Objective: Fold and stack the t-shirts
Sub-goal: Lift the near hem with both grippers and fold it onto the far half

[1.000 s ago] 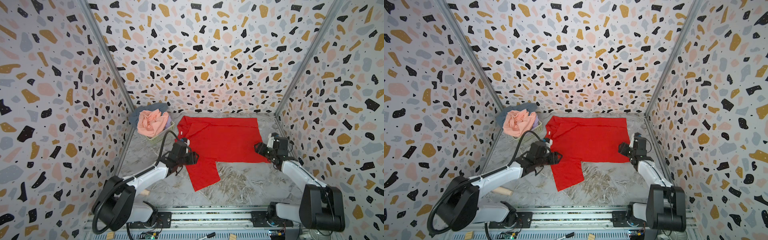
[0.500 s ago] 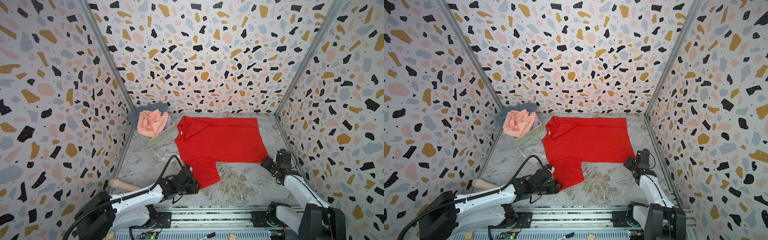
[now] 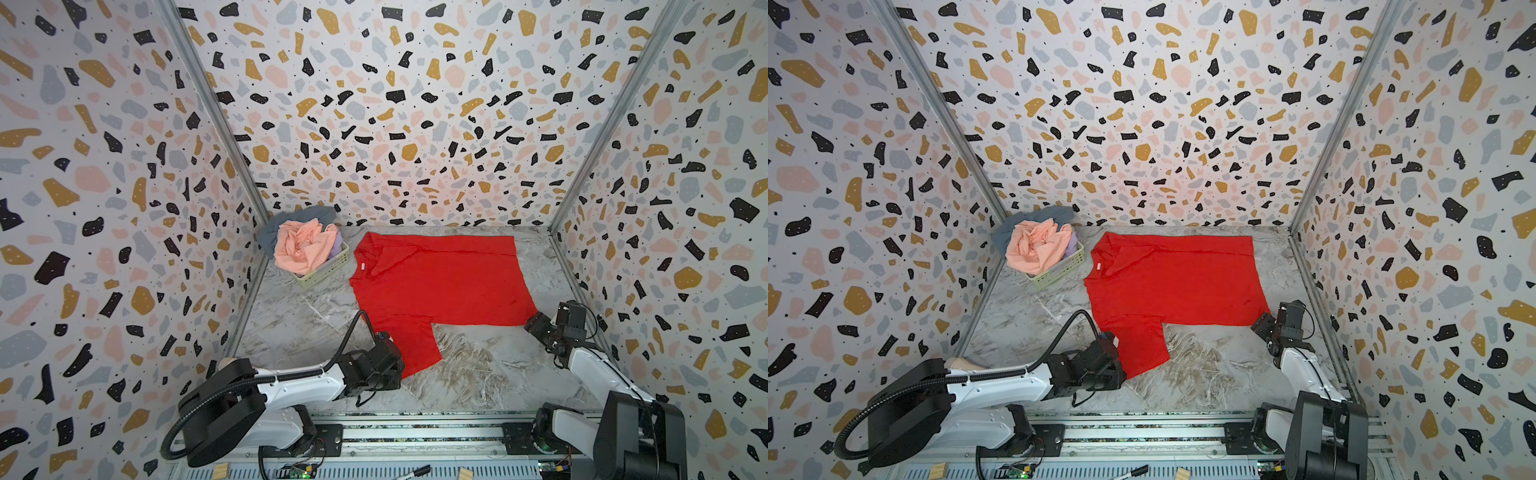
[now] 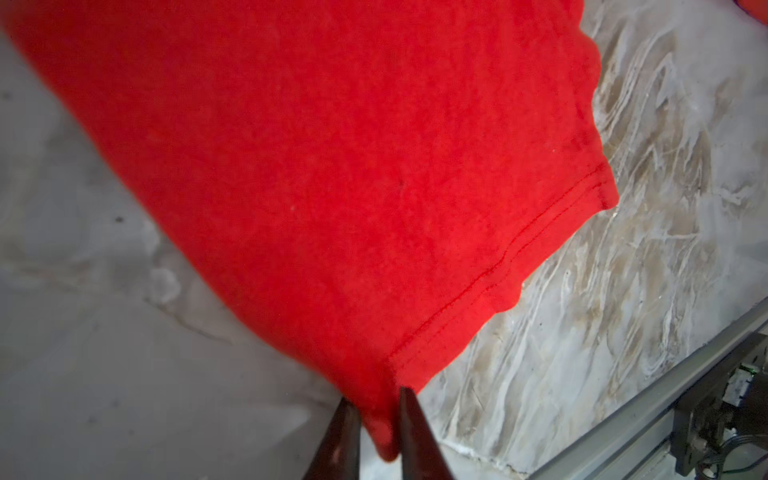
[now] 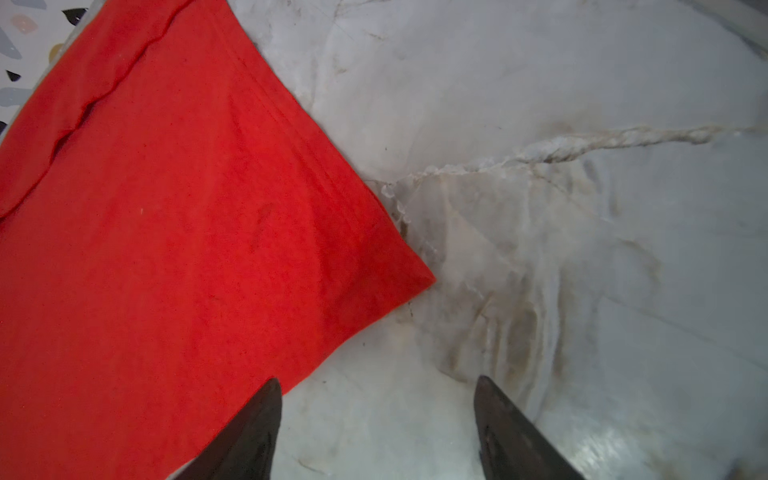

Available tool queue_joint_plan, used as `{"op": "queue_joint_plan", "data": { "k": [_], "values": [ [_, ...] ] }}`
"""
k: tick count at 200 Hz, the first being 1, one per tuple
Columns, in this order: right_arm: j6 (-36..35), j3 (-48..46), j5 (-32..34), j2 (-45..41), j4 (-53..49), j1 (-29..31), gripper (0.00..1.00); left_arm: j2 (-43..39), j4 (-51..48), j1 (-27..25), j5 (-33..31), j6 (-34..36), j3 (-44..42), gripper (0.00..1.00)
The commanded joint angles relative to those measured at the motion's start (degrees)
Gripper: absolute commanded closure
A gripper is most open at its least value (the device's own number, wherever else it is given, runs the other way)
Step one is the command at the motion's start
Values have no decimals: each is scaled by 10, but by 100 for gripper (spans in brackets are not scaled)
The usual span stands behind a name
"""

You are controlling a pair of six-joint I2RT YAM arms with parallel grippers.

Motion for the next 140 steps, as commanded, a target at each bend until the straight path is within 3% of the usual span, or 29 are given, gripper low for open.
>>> {"op": "queue_joint_plan", "data": {
  "k": [1,10,107,121,140],
  "values": [
    [11,-2,-18,18,19,-5,27,-23,-37,-2,-17,-7,-12,94],
    [10,-2,-22,28,24,-6,28,-36,-38,-2,-23,-9,-17,100],
    [38,20,-23,171,93,4,36,-100,-24,-2,-43,13,-25,100],
    [40,40,-23,200,89,9,43,-105,-32,-2,-51,17,-21,100],
    [42,51,-23,218,87,14,71,-113,-43,-2,-71,22,-11,100]
  ]
}}
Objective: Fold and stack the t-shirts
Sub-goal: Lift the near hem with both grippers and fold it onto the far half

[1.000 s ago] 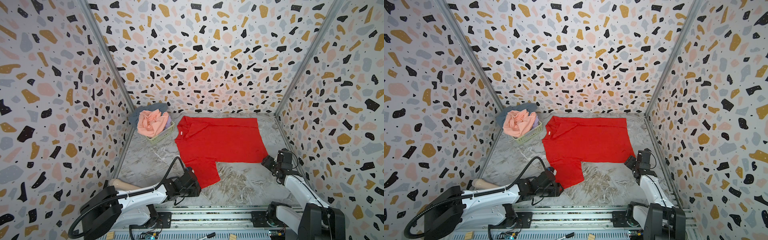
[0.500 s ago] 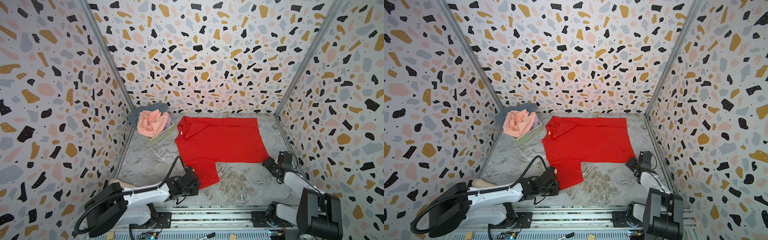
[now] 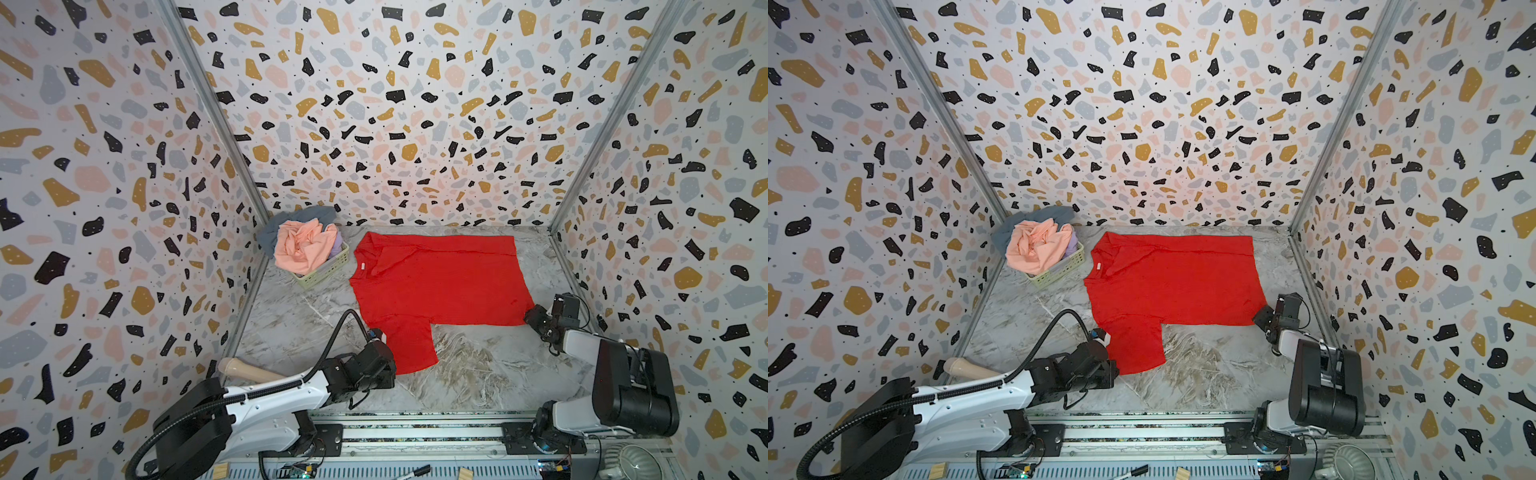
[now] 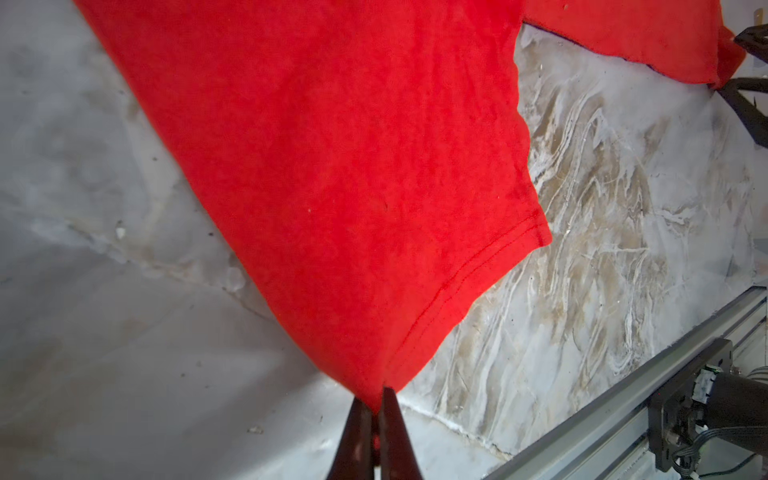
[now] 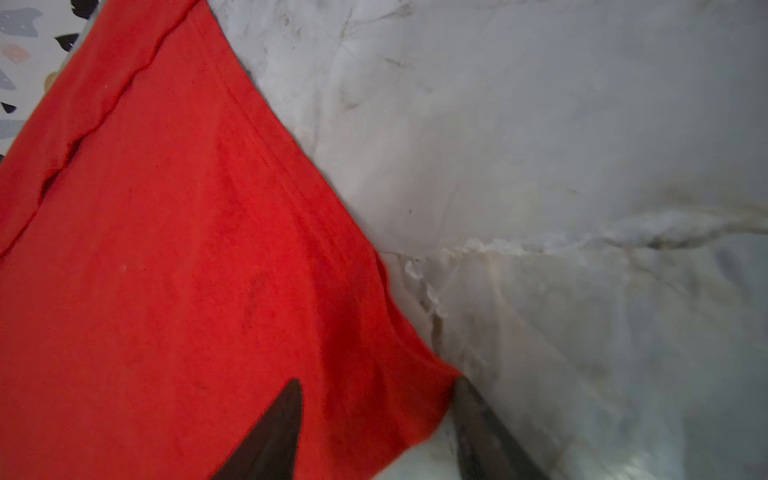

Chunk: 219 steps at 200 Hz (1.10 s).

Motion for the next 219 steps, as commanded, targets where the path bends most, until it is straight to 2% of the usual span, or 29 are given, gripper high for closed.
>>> {"op": "queue_joint_plan", "data": {
  "k": [1,16,44,67,88,108,123,139,164,180,198,219],
  "values": [
    [15,-1,-4,34,-56,9,72,-15,-18,-2,-31,16,9,100],
    [11,-4,-5,30,-56,10,88,-21,-19,-2,-43,15,12,100],
    [8,-34,20,-57,-73,16,97,-44,-44,-2,-60,3,12,100],
    [-2,-48,32,-150,-134,23,100,-79,-100,-2,-59,-3,17,100],
    [-13,-62,38,-238,-201,27,100,-162,-158,-2,-57,-10,24,100],
    [-13,-65,44,-307,-247,27,100,-238,-172,-2,-41,-26,21,100],
    [-13,-54,39,-333,-264,27,100,-250,-173,-2,-30,-20,30,100],
    [-19,-33,37,-332,-264,27,100,-233,-161,-3,-31,28,59,100],
    [-26,-1,35,-298,-244,27,99,-153,-185,1,-116,142,160,100],
    [-26,16,36,-275,-223,26,99,-96,-177,19,-148,201,216,100],
    [-24,34,32,-245,-199,26,99,-43,-129,63,-130,256,247,100],
    [-24,63,14,-184,-179,25,98,21,-76,140,-92,305,269,100]
  ]
}}
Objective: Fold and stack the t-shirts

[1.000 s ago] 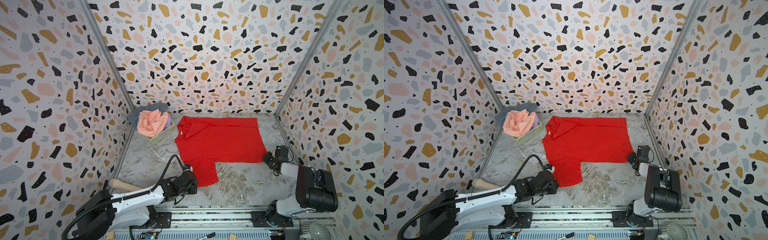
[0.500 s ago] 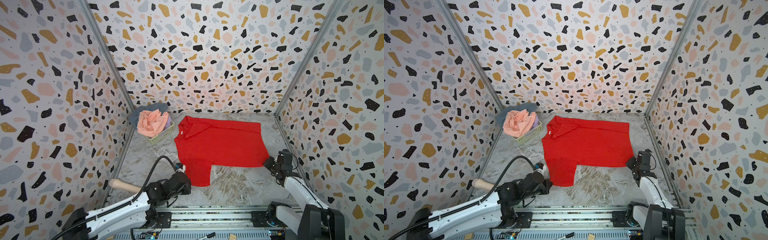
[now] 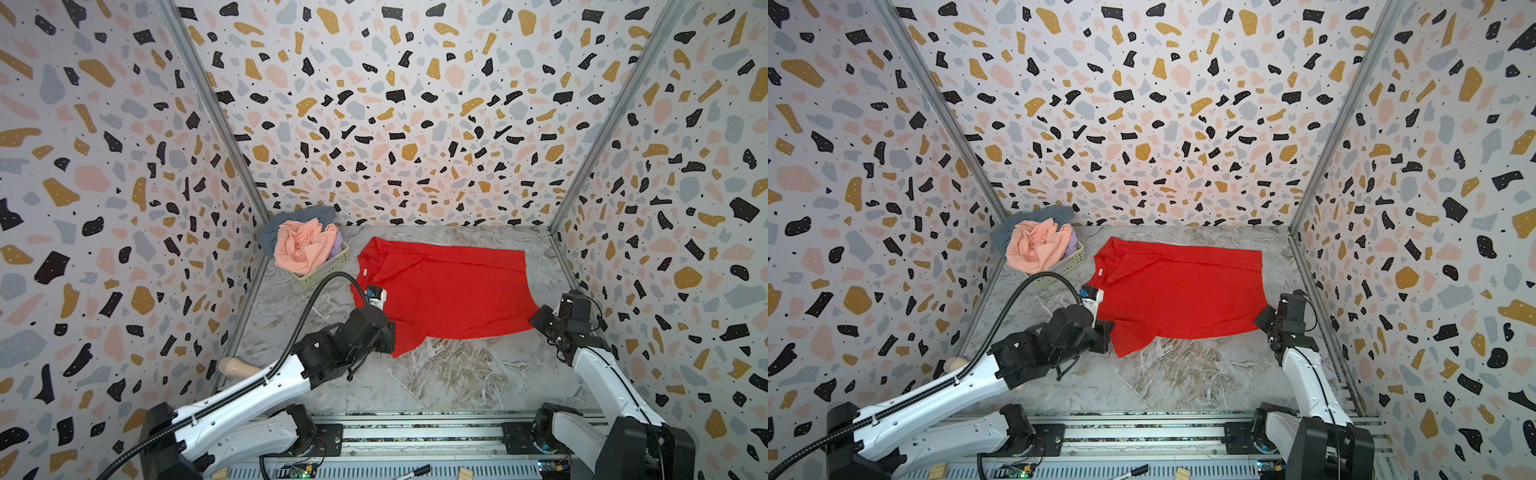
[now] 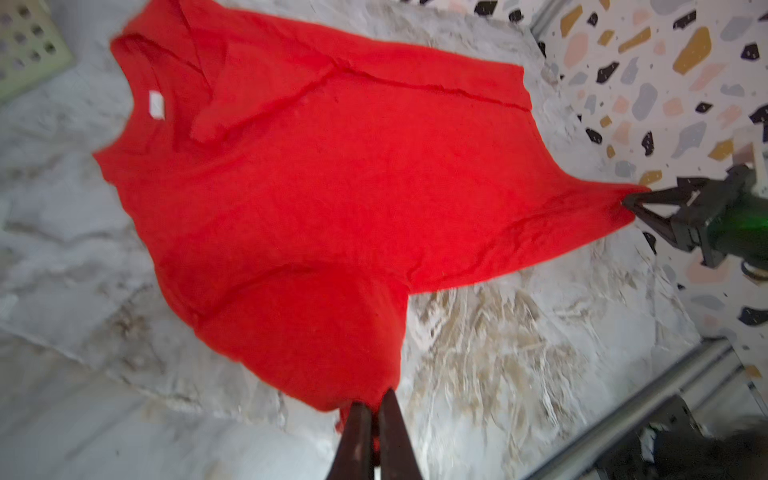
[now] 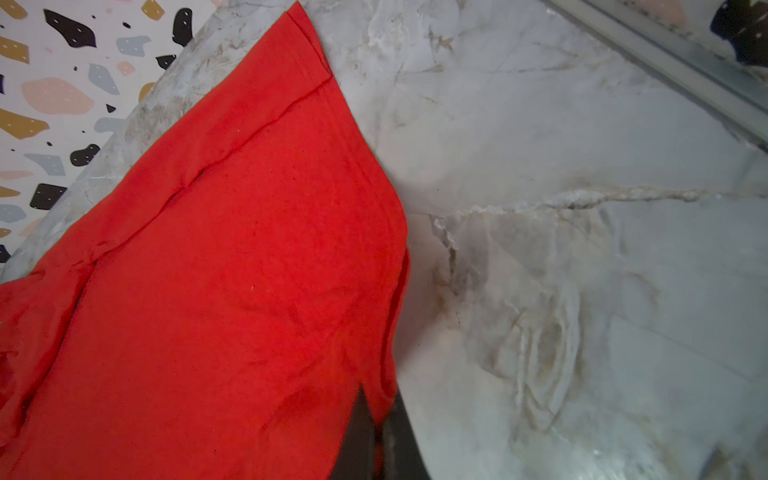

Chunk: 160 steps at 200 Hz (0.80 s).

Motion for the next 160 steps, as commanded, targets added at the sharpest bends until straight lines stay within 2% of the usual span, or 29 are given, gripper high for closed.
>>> {"op": "queue_joint_plan", "data": {
  "k": [1,31,54,74,87,108,140,160],
  "values": [
    [-6,44,-13,52,34,0,98,56,62,66,11,100,24,100],
    [-1,82,-15,135,75,-9,98,147,89,139,27,154,102,100],
    [0,124,-25,203,88,-15,98,202,130,173,51,182,150,100],
    [-3,164,-35,260,86,-19,98,259,105,203,58,200,211,100],
    [-4,184,-43,292,90,-20,98,279,120,222,84,200,224,100],
    [-2,212,-48,337,95,-23,98,312,126,242,104,207,241,100],
    [2,245,-56,381,101,-30,98,357,168,249,115,206,259,100],
    [5,266,-62,403,99,-32,99,396,161,253,119,215,295,100]
  ]
}}
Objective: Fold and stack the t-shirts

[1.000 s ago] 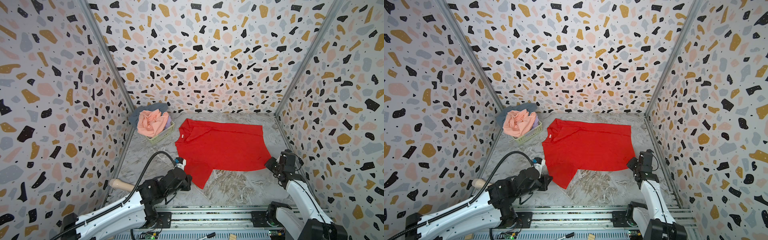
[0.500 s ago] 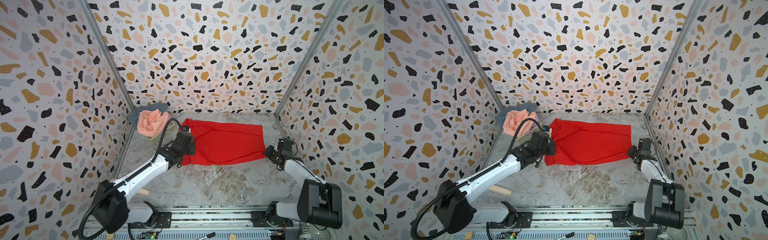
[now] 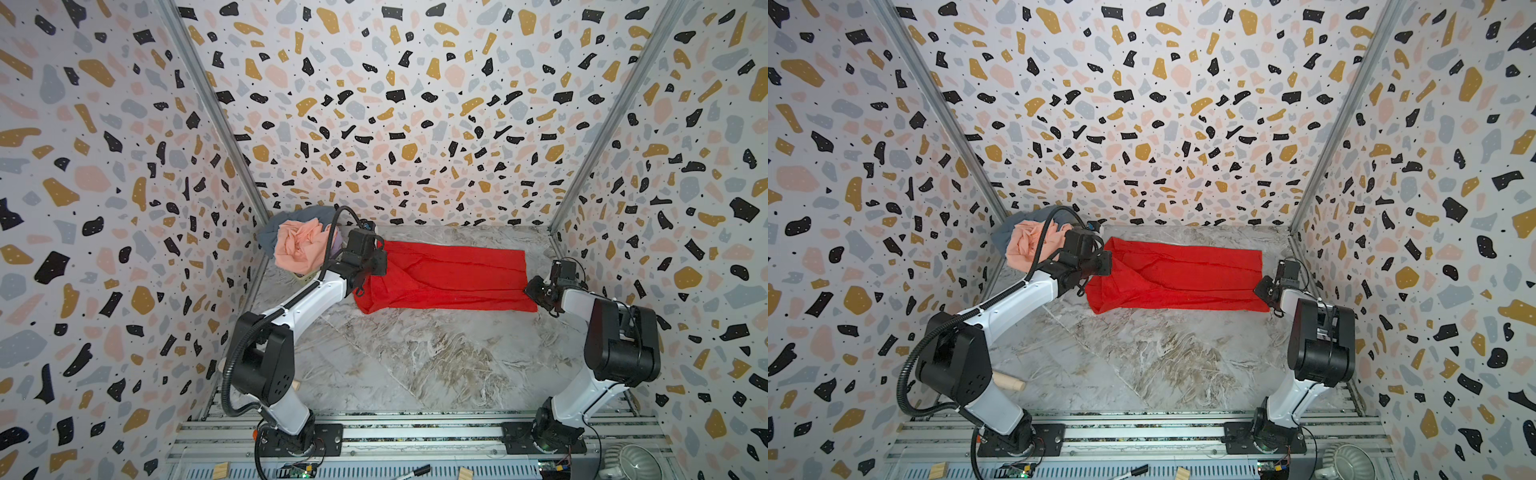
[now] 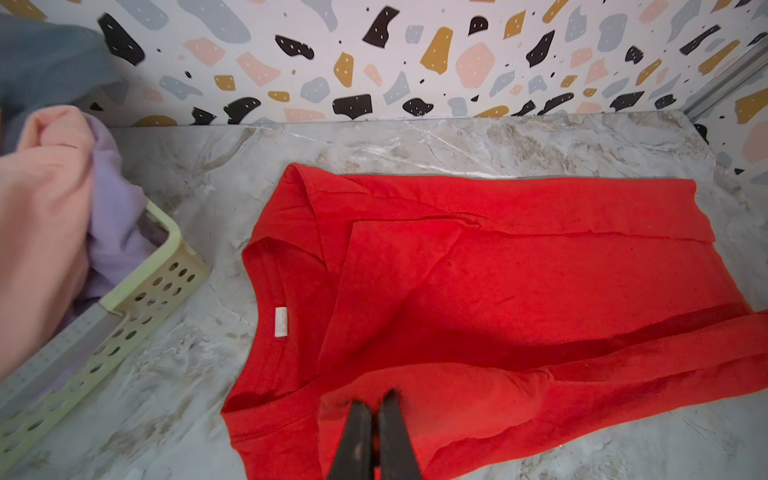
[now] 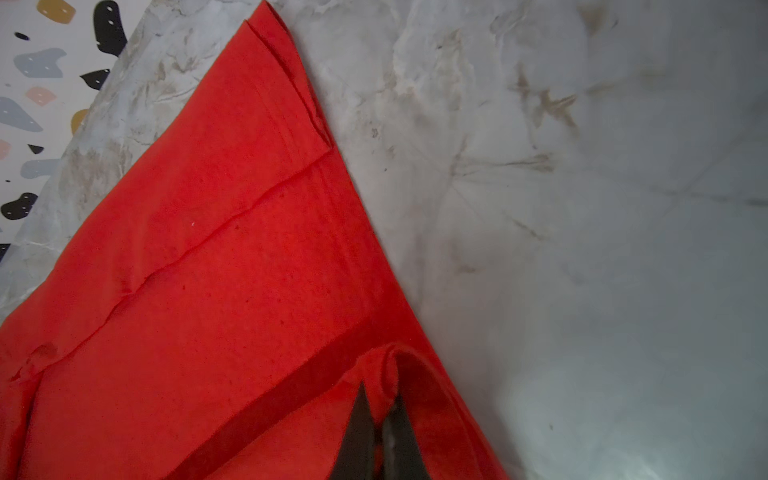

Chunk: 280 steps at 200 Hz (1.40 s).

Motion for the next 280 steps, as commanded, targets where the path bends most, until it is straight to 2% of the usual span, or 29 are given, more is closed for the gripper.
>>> {"op": "queue_joint_plan", "data": {
  "k": [1,87,106,113,116,125,129,135,145,175,196,230,247,268,280],
  "values": [
    [4,35,-8,11,5,-6,99,32,33,4,18,18,49,100],
    [10,64,-22,59,6,-16,98,138,14,19,13,51,177,100],
    [12,75,-26,68,5,-18,93,168,8,25,16,52,205,100],
    [13,80,-32,70,7,-21,87,180,8,26,16,56,214,100],
    [13,80,-36,71,9,-23,83,184,7,26,12,57,218,96],
    [15,82,-50,71,17,-29,67,196,8,28,-9,62,231,76],
    [16,82,-59,70,22,-32,58,202,8,30,-17,64,238,73],
    [17,80,-74,66,33,-37,52,212,6,33,-21,68,250,70],
    [19,73,-82,53,47,-43,48,227,-1,41,-24,67,275,61],
    [10,67,-68,10,26,-48,43,241,-26,58,-24,50,324,55],
    [3,45,-73,-15,19,-48,43,211,-19,58,-10,34,279,52],
    [-9,8,-86,-45,29,-39,43,129,22,58,30,-8,135,50],
    [-25,3,-106,-44,27,-27,51,89,50,56,69,-29,56,50],
    [-32,1,-92,-38,3,5,54,44,69,49,72,-49,-15,50],
    [-36,-2,-82,-29,3,21,60,24,75,47,78,-60,-48,50]
  ]
}}
